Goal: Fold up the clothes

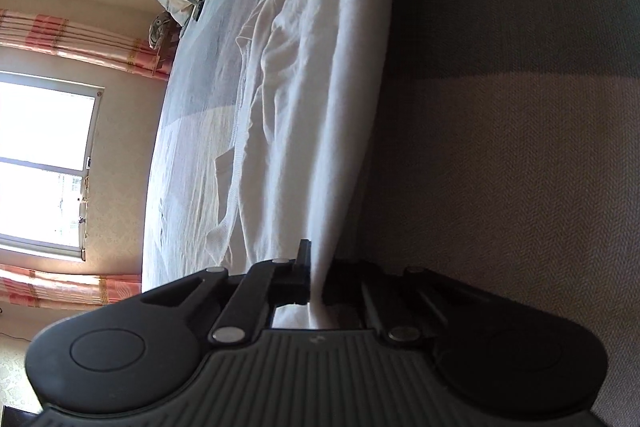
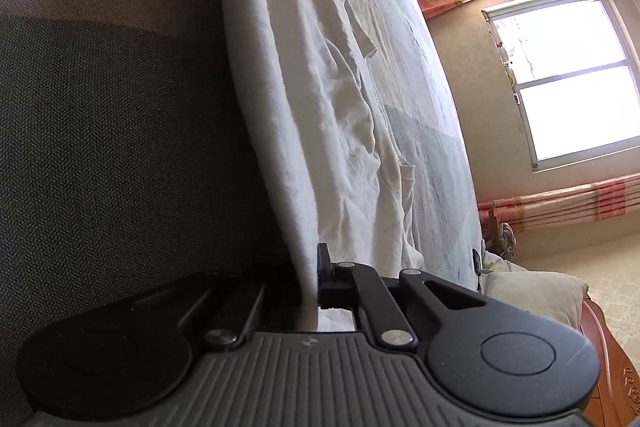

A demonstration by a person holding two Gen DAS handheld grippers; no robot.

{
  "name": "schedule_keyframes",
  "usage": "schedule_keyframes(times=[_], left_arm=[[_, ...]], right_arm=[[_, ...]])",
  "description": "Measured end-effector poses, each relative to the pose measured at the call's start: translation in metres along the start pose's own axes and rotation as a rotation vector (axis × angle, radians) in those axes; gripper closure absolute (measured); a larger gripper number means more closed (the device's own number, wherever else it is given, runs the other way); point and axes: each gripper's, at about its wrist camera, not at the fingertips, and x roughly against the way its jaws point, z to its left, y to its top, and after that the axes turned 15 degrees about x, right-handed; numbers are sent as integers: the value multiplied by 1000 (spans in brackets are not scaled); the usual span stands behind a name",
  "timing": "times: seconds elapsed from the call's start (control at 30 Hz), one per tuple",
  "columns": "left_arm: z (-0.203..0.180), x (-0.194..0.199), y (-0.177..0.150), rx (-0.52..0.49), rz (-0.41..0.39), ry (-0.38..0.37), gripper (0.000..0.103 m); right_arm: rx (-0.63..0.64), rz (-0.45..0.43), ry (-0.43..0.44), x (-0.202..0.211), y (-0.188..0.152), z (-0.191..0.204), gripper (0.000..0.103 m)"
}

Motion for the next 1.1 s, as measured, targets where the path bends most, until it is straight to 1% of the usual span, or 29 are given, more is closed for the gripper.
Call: schedule_keyframes(times=[0.1,0.27,0.37,0.47,0.6,0.9,1.03,1.1], left_arm=[[5,8,-4,-1,-13,4,102],[2,26,-16,0,-26,4,102],[-4,39,-26,-2,-46,17,102],[-13,54,-35,-1,-65,26,102],[-27,72,-45,-5,-91,41,102],[-70,146,-73,3,-175,59,103],[-88,162,-89,-10,-181,79,103],[-92,161,-94,-10,-174,91,93]], right_arm=[[-39,-10,7,9,0,-13,98],[-63,-29,32,33,5,-17,98],[-40,-34,31,52,8,-1,98],[-46,-35,31,70,12,15,98],[-51,-37,13,100,19,45,98],[-64,-44,-3,161,18,99,98],[-74,-44,-22,182,17,121,100],[-78,-38,-41,186,17,131,100]])
